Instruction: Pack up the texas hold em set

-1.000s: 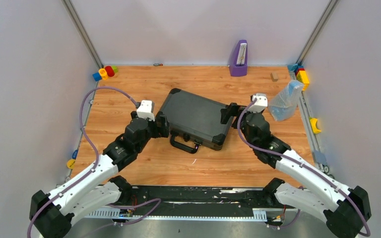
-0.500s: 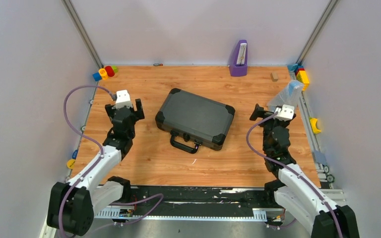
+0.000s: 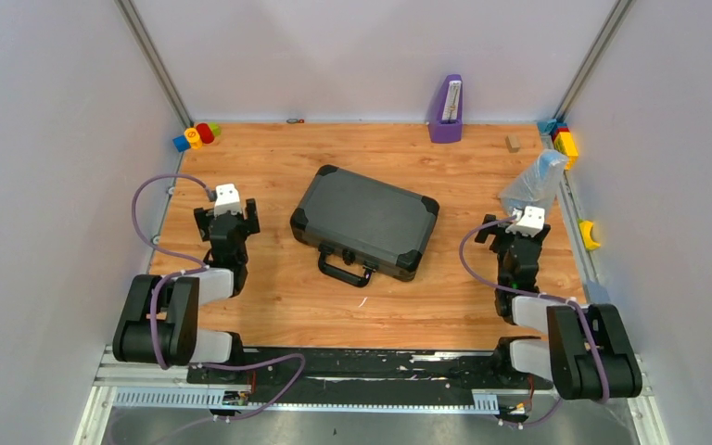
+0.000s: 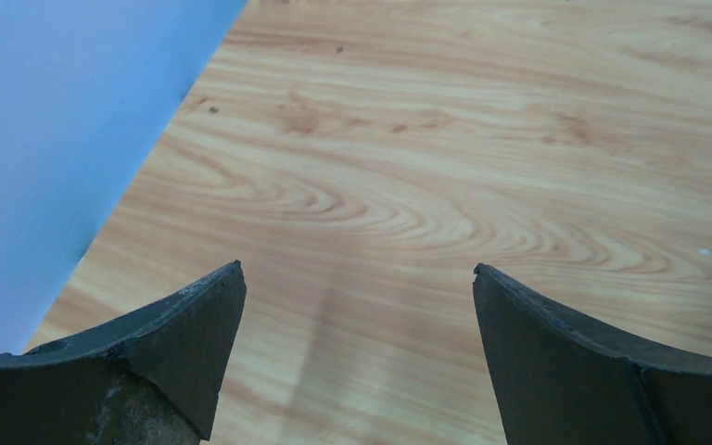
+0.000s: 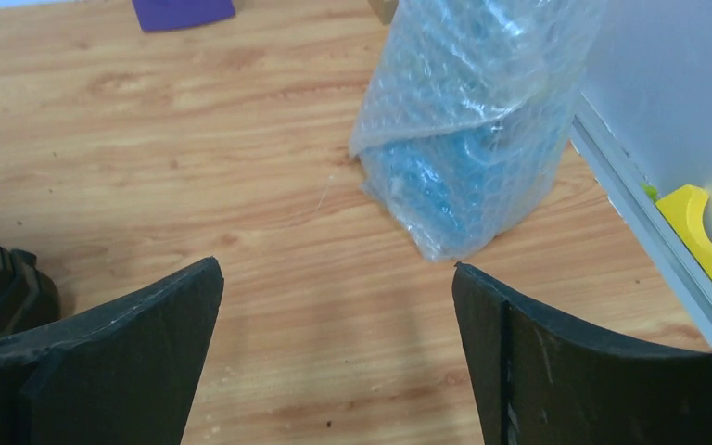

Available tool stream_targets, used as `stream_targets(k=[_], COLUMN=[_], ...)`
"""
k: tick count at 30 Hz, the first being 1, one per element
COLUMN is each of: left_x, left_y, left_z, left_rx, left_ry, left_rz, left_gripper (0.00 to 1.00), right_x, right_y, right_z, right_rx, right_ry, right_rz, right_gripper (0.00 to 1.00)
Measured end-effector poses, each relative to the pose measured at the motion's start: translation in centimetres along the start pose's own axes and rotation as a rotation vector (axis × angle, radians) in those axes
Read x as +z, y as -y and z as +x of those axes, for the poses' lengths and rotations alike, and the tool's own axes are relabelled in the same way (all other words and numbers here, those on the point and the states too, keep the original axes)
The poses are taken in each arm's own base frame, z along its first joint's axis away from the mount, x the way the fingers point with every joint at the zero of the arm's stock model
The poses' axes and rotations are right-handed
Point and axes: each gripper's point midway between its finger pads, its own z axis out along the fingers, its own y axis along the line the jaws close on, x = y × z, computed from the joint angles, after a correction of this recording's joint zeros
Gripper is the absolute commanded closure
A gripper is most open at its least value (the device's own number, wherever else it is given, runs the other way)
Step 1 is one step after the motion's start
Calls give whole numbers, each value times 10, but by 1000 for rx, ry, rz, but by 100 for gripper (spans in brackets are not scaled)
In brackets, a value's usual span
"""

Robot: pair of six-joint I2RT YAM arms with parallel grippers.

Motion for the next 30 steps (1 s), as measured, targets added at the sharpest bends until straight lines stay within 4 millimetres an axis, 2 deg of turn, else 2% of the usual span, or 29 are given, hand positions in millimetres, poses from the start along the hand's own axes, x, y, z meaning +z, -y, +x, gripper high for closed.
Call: stream_targets(k=[2,4,8,9,10,11,30], left_x=[3,4,2,2,2,1,1], left_y=[7,14,24,26,27,28,33], left_z=[-5,-6,-3,-2,-3,-4,-12], left_rx=[-11,-18,-10,-8,-8,-9,-12], left_ry=[28,48,65,67,69,75,107], left_rz=[35,68,128,138,145,154,180], left_gripper=[0,0,0,0,0,0,0], right_x=[3,9,17,18,20,20,22], right_y=[3,2,6,8,10,11,7], right_z=[-6,-3,23,21,18,16,10], right_rx=[24,35,46,52,60,66,86], right_ry=[35,41,-51,-46,-34,-27,-18], right_rz=[-4,-10,-13,-7,-3,0,-17], right_gripper=[3,2,7,7,2,1,0])
